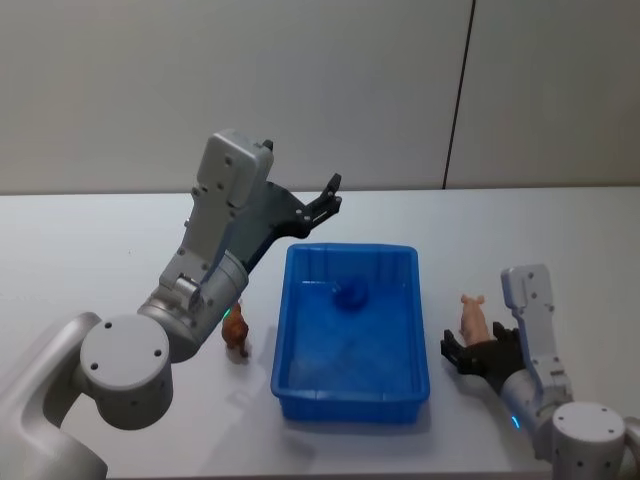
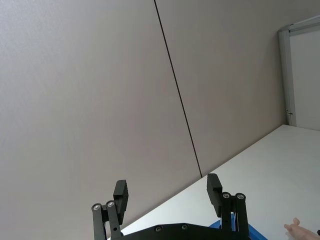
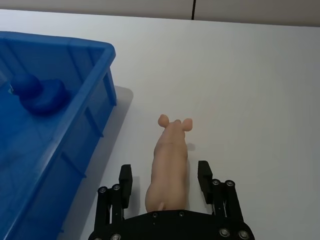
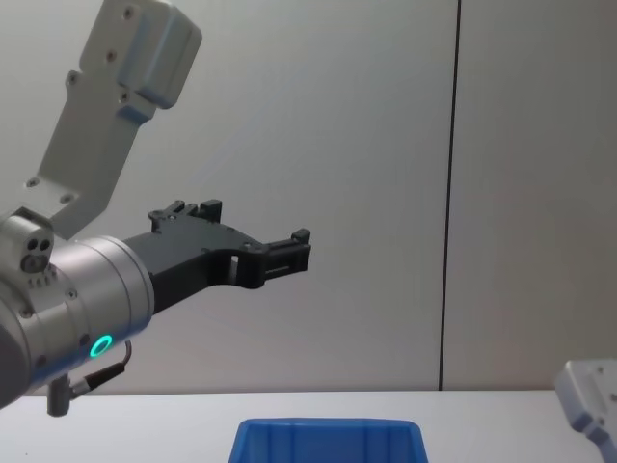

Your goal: Pick up the two dolls from the table and place them into the box.

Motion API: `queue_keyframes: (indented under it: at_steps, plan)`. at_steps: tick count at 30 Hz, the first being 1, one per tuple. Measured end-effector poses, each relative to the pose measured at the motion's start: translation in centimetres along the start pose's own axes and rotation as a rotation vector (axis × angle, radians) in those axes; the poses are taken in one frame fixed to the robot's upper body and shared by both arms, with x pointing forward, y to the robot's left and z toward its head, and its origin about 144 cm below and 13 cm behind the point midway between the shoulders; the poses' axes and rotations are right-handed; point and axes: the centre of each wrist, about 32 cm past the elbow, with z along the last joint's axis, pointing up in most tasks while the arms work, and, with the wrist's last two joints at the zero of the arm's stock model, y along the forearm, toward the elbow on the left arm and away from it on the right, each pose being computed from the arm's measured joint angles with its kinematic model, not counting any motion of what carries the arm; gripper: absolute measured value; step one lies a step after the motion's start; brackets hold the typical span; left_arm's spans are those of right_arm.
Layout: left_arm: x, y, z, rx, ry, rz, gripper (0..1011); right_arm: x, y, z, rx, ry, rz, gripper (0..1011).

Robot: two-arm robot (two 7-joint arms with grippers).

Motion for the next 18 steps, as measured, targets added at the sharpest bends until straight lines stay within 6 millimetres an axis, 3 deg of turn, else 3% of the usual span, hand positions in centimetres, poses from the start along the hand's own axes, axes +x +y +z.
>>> queue_keyframes:
  at_steps: [5, 14, 18]
  plan:
    - [0.0, 0.0, 0.0, 0.0, 0.0, 0.0, 1001, -0.09, 0.3, -0.15, 0.003, 0.003, 0.001, 718]
    - [0.0, 0.0, 0.0, 0.0, 0.0, 0.0, 1001, -0.32, 0.28, 0.13, 0.045, -0.019, -0.008, 384]
    - [0.0, 0.0, 0.0, 0.0, 0.0, 0.0, 1001, -0.44, 0.03, 0.53, 0.081, -0.035, -0.015, 366]
